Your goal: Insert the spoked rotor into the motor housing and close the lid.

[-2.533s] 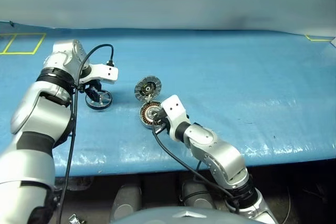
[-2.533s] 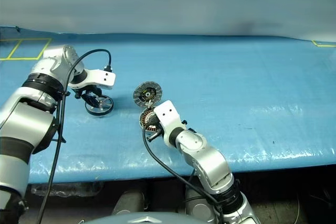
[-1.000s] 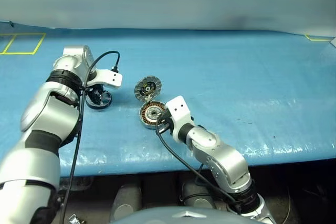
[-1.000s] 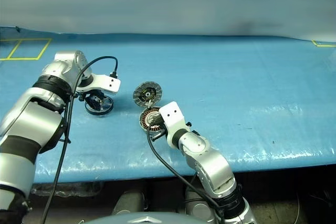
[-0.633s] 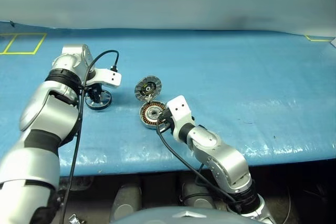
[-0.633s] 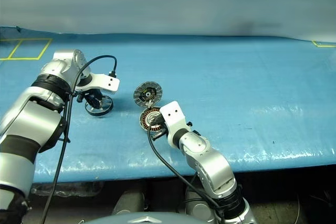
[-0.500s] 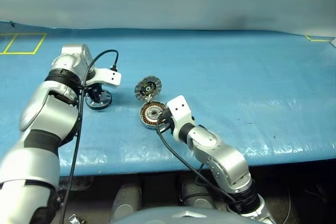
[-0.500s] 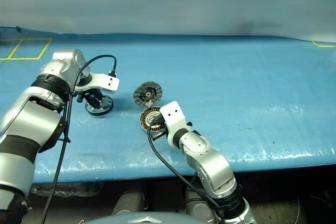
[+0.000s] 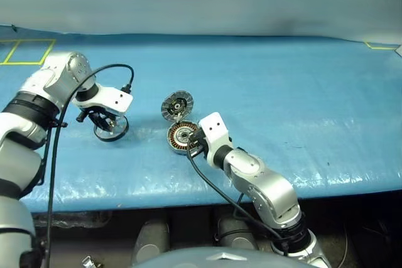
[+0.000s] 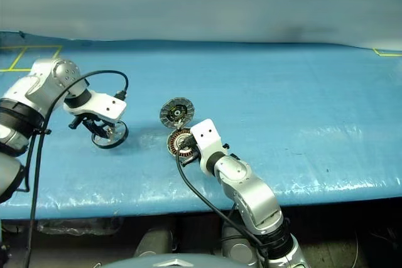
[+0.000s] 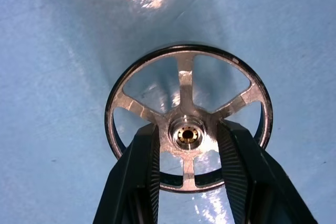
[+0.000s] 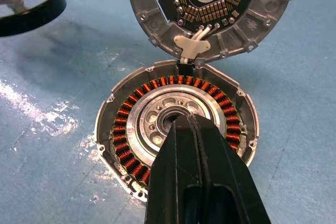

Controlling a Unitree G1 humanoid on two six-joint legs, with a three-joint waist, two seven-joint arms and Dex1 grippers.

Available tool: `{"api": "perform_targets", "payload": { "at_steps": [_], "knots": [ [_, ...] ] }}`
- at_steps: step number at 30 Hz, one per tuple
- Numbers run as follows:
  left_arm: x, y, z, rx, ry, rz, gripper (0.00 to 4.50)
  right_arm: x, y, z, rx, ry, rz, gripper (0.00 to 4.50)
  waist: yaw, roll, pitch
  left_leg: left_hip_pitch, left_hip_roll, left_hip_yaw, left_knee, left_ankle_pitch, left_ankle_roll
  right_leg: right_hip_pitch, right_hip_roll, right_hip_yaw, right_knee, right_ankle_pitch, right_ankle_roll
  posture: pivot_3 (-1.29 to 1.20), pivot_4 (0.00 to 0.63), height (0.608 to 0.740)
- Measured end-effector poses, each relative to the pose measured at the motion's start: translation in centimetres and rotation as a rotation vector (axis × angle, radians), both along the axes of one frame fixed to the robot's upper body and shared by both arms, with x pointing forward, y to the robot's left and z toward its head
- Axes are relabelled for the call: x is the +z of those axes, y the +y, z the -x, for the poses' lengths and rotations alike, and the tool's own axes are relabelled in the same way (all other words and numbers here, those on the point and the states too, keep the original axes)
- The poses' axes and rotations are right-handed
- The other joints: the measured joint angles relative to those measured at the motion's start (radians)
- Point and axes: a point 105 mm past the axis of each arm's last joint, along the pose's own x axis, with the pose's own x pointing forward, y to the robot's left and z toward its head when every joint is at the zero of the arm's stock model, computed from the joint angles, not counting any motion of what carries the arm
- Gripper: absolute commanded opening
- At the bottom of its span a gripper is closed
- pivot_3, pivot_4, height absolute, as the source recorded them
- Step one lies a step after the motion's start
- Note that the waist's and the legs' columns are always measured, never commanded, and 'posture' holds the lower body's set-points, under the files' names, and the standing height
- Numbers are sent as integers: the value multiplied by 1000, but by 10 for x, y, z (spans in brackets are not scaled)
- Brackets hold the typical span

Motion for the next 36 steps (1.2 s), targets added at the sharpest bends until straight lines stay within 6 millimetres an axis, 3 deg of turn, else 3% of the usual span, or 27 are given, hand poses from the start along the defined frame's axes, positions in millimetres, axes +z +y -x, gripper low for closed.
{"api": "perform_targets", "payload": {
  "at_steps": [6,10,20,28,36],
  "knots": [
    [-12,-50,48,-128,139,209,1318,-3,-13,-3,-17,-3,37,0,0,0,0,2,1,1,1,0,0,2,2,1,0,-2,3,0,150,740],
    [-5,-71,62,-154,150,319,1318,-6,-27,-1,-42,0,63,0,0,0,0,2,2,1,2,0,1,1,3,0,1,-2,4,0,150,740],
    [4,-95,57,-56,-20,526,1318,-23,-69,26,-28,31,142,0,2,0,0,4,2,4,2,1,1,2,3,2,1,-2,5,0,150,740],
    [8,-108,47,136,-189,710,1318,-21,-78,28,-24,5,117,0,4,0,0,4,2,5,2,1,1,3,3,4,1,-2,6,0,150,740],
    [4,-107,37,350,-307,814,1318,-24,-80,25,-39,11,107,0,8,0,0,4,2,5,2,1,1,3,3,4,0,-1,6,0,150,740]
  ]
}}
